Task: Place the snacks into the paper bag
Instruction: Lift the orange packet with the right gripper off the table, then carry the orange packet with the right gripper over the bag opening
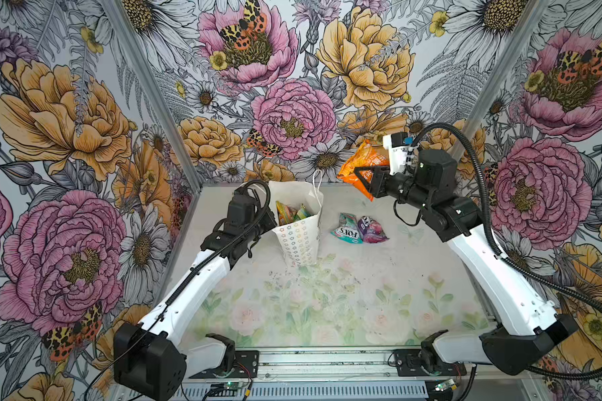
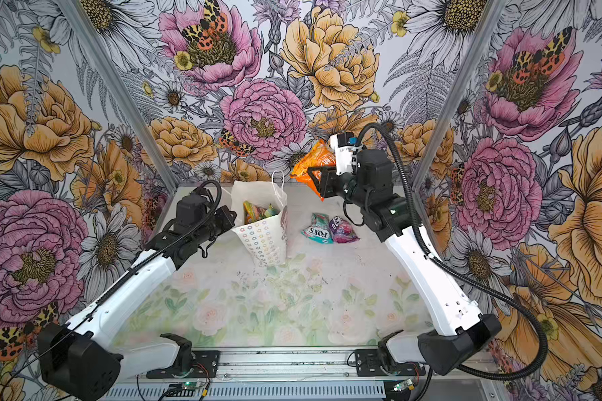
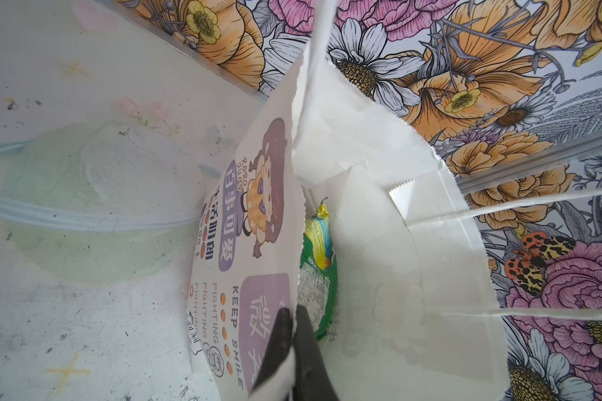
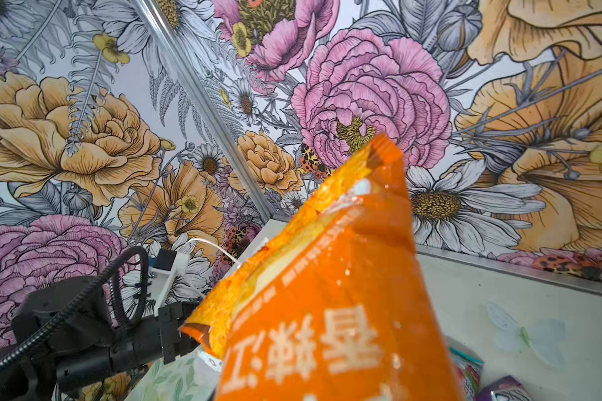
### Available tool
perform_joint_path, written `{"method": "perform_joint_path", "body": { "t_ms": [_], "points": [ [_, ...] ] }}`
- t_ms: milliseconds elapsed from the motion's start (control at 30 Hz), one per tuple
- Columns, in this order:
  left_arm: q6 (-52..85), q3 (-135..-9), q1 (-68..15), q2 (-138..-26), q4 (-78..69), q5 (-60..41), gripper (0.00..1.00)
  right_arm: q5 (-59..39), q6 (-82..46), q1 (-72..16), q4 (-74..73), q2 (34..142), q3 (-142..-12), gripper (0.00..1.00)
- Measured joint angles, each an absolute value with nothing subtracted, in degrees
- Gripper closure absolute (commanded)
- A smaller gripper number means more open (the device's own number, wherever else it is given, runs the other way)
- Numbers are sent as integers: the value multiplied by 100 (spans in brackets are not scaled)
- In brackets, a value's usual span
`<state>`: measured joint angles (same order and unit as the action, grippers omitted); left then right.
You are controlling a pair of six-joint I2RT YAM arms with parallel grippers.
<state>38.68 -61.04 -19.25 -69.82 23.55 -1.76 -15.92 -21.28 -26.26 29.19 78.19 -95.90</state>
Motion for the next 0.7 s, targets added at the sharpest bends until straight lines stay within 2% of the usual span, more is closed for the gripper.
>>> {"method": "perform_joint_path", "body": {
  "t_ms": [367,700],
  "points": [
    [3870,-6047,-1925,-6908,2362,-176,100,-1074,-1525,-3769,2871,8368,-10263,91],
    [3868,-6040,-1887,-6897,2375,-176,100,-755,-1267,-4292,2880,9207,-10683,92]
  ]
}}
